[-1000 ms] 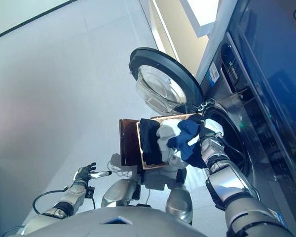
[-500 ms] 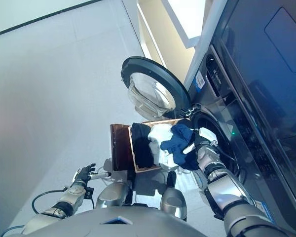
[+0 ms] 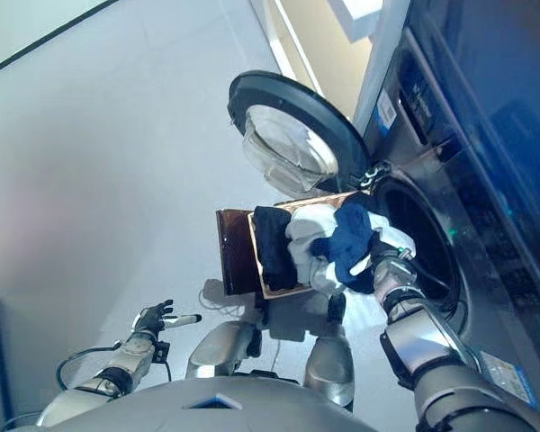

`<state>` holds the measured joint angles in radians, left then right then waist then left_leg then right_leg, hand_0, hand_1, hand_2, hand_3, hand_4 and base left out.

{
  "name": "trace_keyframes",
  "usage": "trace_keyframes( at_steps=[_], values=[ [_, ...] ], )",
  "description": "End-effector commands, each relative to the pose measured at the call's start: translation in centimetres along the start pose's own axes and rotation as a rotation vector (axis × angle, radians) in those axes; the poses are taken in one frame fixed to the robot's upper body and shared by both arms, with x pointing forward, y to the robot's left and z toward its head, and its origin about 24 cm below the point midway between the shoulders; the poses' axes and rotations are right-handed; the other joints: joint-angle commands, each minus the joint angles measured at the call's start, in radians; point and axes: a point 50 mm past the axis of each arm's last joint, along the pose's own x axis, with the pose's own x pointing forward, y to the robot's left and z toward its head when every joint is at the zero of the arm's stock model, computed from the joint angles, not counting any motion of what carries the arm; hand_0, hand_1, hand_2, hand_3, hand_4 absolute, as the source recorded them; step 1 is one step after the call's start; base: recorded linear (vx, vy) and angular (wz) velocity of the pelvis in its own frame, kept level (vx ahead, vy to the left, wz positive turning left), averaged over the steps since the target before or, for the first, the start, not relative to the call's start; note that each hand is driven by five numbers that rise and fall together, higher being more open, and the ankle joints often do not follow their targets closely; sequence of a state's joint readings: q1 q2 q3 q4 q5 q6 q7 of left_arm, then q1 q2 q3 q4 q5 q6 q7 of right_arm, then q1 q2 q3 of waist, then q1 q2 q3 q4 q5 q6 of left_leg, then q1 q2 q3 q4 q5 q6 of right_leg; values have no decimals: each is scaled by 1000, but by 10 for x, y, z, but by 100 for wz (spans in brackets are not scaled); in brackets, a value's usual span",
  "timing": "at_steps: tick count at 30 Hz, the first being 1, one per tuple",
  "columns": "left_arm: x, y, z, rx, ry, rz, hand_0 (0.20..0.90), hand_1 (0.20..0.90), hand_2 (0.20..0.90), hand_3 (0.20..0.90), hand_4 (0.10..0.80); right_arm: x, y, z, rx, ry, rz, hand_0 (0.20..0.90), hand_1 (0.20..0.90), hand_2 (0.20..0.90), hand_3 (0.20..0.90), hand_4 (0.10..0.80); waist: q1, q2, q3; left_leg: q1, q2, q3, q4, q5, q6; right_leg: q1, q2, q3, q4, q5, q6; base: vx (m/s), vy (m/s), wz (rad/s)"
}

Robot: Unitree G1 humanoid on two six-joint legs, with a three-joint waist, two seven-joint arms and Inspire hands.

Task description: Pick up the clothes and place them into the washing machine

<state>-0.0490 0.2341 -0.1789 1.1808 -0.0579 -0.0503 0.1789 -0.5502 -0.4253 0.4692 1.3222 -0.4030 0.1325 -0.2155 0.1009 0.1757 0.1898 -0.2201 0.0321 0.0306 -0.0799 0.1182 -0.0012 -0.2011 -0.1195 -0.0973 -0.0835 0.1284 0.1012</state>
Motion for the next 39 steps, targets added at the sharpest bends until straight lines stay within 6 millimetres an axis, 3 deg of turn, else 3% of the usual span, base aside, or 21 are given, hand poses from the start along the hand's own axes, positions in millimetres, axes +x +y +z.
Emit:
trace_keyframes(
  at_steps=[1,2,3,4,10,19,26,29,39],
  values=[
    [7,19,33,13,-94,72,900,900,900,900,800,8,-58,17,-4,-15,-162,900,900,900,900,800,23,-25,23,-29,-9,-1,-7,12,-96,-40,-65,47,16,7,47,0,0,0],
    [7,19,34,13,-94,72,900,900,900,900,800,8,-58,17,-4,-15,-162,900,900,900,900,800,24,-25,23,-30,-9,-1,-7,12,-96,-41,-65,47,16,7,47,33,12,-2],
    [7,14,37,5,-104,59,900,900,900,900,800,8,-58,21,0,-21,-169,420,420,420,420,457,25,-18,21,-32,-8,-1,-7,13,-97,-40,-66,50,15,5,46,51,0,0],
    [7,12,37,7,-104,55,900,900,900,900,800,8,-56,22,1,-27,-170,200,200,200,200,300,25,-17,20,-29,-8,0,-7,12,-97,-37,-65,50,14,4,46,77,-6,0],
    [7,7,37,28,-99,57,900,900,900,900,800,6,-43,26,-8,-38,-144,200,200,200,200,300,21,-25,6,-3,-3,-5,-7,0,-95,-7,-60,46,11,-13,44,59,-16,1],
    [7,9,35,62,-93,56,900,900,900,900,800,6,-33,12,31,-17,-112,200,200,200,200,300,22,-56,-4,36,3,-18,-7,-18,-94,38,-59,26,7,-27,46,14,-10,2],
    [7,20,23,79,-42,81,900,900,900,900,800,-1,-31,44,162,-183,-129,200,200,200,200,300,10,-113,-22,89,19,-9,-7,-37,-89,88,-49,26,7,-39,45,47,-20,2],
    [6,29,10,75,-2,101,900,900,900,900,800,-10,-42,66,271,-319,-163,200,200,200,200,300,0,-160,-43,130,32,2,-7,-52,-87,125,-39,30,6,-47,45,70,-26,-6],
    [3,36,-4,62,33,109,900,900,900,900,800,-27,-59,72,458,-466,-207,200,200,200,200,300,-9,-223,-89,195,51,26,-7,-77,-81,174,-21,46,7,-57,47,47,-9,-9]
  ],
)
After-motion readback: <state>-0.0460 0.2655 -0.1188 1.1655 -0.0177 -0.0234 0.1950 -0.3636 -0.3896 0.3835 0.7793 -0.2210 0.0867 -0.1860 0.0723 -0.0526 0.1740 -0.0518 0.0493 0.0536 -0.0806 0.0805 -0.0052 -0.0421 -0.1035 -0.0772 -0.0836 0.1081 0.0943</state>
